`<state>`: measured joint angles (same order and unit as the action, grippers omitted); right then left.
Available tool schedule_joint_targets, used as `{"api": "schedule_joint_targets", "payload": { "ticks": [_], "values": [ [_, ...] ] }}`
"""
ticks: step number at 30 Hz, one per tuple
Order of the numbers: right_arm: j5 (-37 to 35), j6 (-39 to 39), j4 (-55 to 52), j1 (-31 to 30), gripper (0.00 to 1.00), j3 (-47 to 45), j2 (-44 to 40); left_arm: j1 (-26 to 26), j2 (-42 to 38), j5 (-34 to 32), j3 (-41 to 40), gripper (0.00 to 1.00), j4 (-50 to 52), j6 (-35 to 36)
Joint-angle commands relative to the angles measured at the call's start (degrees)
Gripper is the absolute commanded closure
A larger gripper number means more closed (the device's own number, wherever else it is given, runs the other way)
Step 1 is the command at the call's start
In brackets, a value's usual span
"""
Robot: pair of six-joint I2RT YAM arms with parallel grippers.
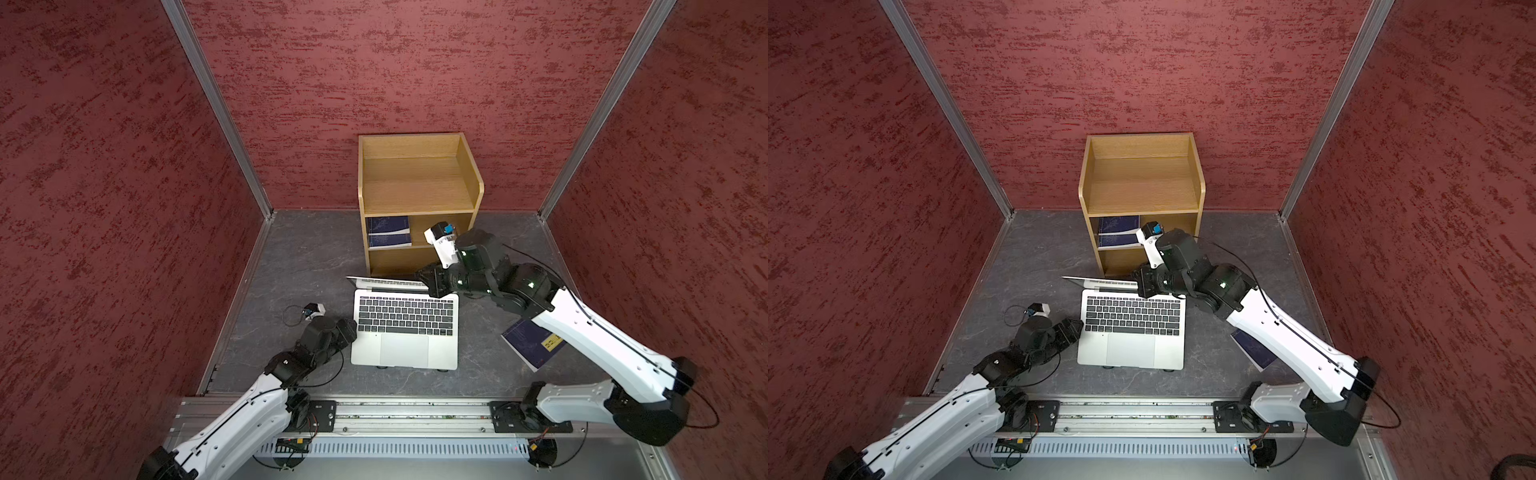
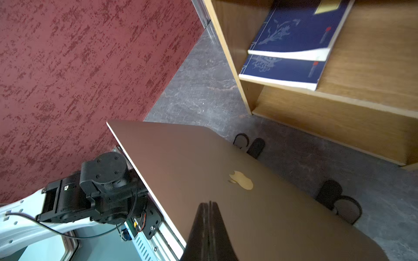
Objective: Close the laptop lid and set it aside
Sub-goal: Close the lid of the laptop.
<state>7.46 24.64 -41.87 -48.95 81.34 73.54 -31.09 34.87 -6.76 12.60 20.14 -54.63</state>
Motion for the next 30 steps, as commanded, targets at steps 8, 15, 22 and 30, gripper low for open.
{"api": "schedule_joint_targets", "payload": {
  "ticks": [8, 15, 22, 30],
  "values": [
    [1.12, 6.40, -1.19, -4.70, 1.00, -11.28, -1.53, 0.13, -14.75, -14.82, 6.60, 0.14, 23.25, -7.33],
    [4.51, 10.31, 5.10, -6.60, 1.00, -19.50, -3.03, 0.15, -23.65, -16.69, 12.26, 0.10, 28.72, -6.04],
    [4.45, 12.00, 10.70, -7.30, 1.00, -26.93, -4.09, 0.18, -24.61, -8.38, 12.29, 0.07, 24.73, -1.51],
    [2.91, 12.59, 17.00, -7.25, 1.00, -35.06, -2.53, 0.16, -22.95, -7.82, 9.73, 0.04, 23.78, -1.87]
  ]
}}
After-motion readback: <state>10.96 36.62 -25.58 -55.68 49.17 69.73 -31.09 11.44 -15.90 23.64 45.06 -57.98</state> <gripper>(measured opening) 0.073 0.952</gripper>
